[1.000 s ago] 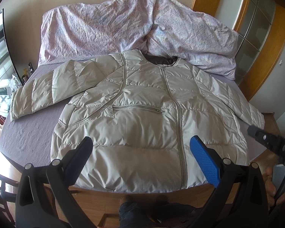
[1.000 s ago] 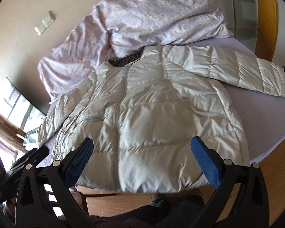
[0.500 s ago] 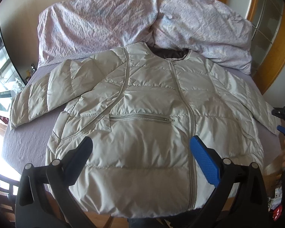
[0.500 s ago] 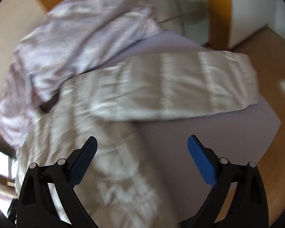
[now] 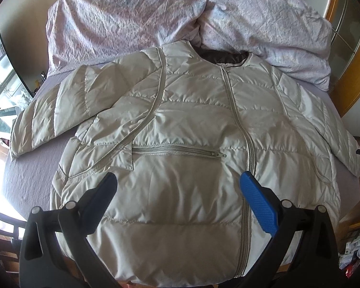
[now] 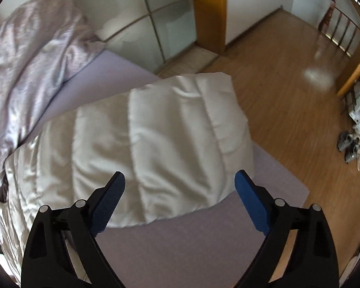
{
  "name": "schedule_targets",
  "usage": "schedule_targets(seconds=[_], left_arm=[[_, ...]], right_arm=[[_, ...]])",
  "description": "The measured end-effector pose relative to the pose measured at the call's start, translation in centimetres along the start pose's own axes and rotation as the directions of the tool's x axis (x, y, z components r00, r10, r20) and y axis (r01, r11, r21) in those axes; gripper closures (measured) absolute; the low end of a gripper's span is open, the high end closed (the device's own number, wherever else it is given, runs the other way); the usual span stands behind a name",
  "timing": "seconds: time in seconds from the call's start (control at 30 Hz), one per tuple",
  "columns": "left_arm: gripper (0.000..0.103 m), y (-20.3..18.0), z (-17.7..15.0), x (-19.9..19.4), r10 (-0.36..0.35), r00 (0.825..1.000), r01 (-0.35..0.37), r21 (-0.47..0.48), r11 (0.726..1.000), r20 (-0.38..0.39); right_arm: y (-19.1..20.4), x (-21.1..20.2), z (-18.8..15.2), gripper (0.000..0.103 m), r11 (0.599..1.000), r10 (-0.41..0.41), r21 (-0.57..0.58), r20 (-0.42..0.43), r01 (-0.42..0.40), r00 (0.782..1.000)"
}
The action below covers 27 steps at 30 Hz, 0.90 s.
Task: Fold large clothes
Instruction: 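Move the right tool to the jacket sleeve cuff and grasp it, then fold the held sleeve across the jacket body with the right tool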
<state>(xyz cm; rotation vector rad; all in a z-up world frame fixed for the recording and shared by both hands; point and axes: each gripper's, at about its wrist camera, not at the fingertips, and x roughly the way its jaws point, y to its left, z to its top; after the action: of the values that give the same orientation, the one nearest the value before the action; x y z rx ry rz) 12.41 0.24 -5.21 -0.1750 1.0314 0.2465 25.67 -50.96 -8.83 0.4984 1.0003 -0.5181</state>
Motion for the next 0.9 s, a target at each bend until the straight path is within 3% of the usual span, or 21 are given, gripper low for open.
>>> schedule_targets(seconds=[0.2,0.4,0.5,0.6,0.67,0.77,0.9], left_arm=[[0.002,0.5,-0.1,0.4,0.005,1.000,-0.006,-0.019,1.000,-0.016],[0.002,1.3,-0.1,0.5,0.007,1.000,-0.008,-0.031,0.999,-0.025],[0.002,1.5,-0.1,0.6,0.008,1.000,-0.009,-0.032,0.999,-0.028],[0.002,1.8,0.1,0.8,0.006,0.999,-0.007,-0.037,0.999,-0.034],[0.002,2.0,0.2,1.0,0.002,0.999,-0.004,-0.040,0.999,-0.037],[0.002,2.4,0.3,1.2,0.000,0.999,-0.001,-0.043,0.999,-0.038],[0.002,3.2,0.7,1.3,-0.006,0.999,0.004,-0.045,0.999,-0.036]], right_arm=[[-1.7,1.6,1.4,0.008,0.996,-0.073,0.055,-0.025,0.074,0.997],[-2.3,4.1,1.6,0.018,0.997,-0.032,0.065,-0.109,0.040,0.994],[-2.5,4.1,1.8,0.027,0.998,-0.018,0.058,-0.100,0.024,0.995],[-2.7,3.5,1.3,0.049,0.999,0.022,0.050,-0.093,-0.017,0.995],[-2.4,3.3,1.3,0.070,0.997,0.059,0.061,-0.101,-0.053,0.993],[-2.1,2.9,1.2,0.078,0.993,0.098,0.076,-0.108,-0.090,0.989],[-0.7,1.7,1.2,0.081,0.990,0.134,0.059,-0.083,-0.129,0.987]])
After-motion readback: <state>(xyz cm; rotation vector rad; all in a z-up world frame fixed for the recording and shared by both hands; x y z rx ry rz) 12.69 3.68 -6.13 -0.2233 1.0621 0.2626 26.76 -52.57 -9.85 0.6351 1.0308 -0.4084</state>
